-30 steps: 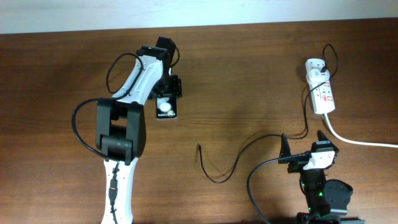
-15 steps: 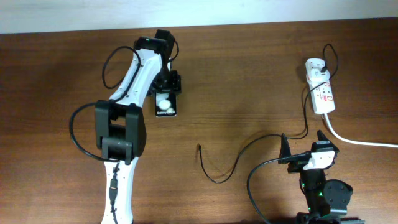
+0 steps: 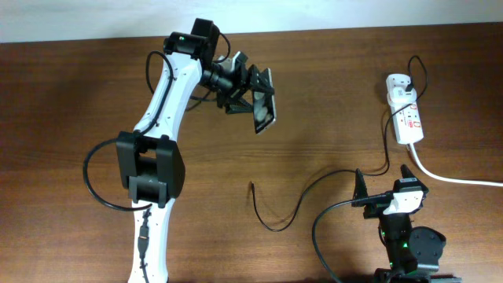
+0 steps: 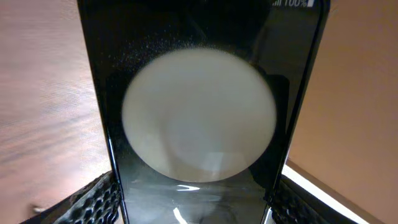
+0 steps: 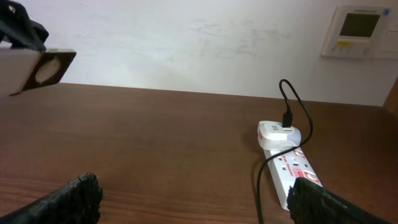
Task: Plug charger to phone and switch on socket
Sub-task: 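Lift the phone with the left gripper and tilt it upright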
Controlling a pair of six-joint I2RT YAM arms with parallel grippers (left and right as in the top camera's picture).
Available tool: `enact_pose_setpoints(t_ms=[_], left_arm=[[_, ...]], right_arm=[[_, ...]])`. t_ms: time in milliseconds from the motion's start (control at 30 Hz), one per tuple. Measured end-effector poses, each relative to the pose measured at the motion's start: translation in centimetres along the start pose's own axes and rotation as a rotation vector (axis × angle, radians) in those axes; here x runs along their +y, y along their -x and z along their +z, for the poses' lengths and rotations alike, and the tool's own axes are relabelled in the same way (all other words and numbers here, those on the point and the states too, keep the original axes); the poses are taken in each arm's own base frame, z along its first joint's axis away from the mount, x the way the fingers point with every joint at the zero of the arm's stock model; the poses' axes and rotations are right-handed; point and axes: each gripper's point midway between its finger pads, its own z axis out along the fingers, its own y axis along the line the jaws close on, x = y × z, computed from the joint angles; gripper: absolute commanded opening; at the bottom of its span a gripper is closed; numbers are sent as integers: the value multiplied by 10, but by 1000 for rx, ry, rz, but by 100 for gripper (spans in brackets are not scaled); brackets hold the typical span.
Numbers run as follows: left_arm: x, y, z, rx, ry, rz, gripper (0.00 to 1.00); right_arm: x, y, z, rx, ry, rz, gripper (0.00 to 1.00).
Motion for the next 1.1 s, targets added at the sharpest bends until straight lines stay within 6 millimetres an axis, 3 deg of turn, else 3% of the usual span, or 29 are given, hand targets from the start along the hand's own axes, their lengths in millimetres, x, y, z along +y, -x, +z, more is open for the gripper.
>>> enact_pose_setpoints(t_ms=[133, 300, 567, 833, 1100], left_arm=[[-32, -17, -4, 110, -182, -152, 0], [-53, -27, -11, 209, -289, -341, 0], [-69, -35, -18, 301, -363, -478, 0], [-54, -14, -50, 240, -407, -513, 0], [-55, -15, -48, 243, -401, -511, 0]], right_arm=[[0, 0, 0, 0, 0, 0, 99], [0, 0, 0, 0, 0, 0, 99], [0, 0, 0, 0, 0, 0, 99], [0, 0, 0, 0, 0, 1, 99], [0, 0, 0, 0, 0, 0, 99]])
